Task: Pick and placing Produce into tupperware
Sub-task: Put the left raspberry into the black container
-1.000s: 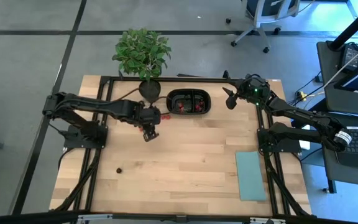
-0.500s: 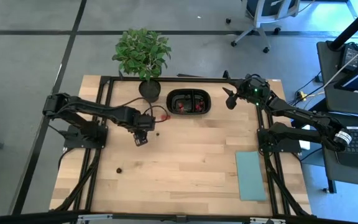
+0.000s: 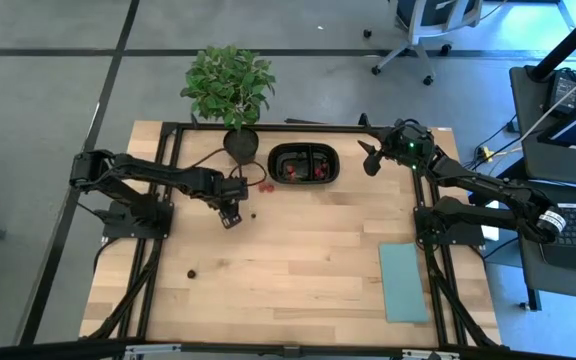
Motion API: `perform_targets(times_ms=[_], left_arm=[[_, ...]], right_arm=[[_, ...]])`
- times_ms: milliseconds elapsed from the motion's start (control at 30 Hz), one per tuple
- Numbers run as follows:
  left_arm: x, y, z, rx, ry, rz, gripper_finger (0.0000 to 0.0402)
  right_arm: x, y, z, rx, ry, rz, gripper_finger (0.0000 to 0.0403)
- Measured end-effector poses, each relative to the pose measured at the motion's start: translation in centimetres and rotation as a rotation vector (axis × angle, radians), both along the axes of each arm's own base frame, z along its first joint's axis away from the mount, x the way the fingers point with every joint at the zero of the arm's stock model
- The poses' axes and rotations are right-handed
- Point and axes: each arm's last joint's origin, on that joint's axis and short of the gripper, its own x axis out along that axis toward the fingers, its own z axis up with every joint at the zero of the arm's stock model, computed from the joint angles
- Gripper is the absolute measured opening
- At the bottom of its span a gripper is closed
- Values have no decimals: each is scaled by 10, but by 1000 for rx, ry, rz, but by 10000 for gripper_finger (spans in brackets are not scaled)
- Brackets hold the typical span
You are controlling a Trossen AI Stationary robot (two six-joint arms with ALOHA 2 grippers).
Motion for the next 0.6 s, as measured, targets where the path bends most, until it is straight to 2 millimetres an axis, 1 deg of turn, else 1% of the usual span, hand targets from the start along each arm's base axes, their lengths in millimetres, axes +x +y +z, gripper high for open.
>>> perform_targets(times_ms=[233, 433, 600], left_arm=[[-1, 7, 0, 41, 1, 36, 185], [-1, 7, 0, 22, -4, 45, 185], [0, 7, 0, 9, -18, 91, 185]], right_arm=[[0, 0, 0, -1, 1, 0, 196], [0, 0, 0, -2, 2, 1, 196], [0, 0, 0, -2, 2, 1, 196]])
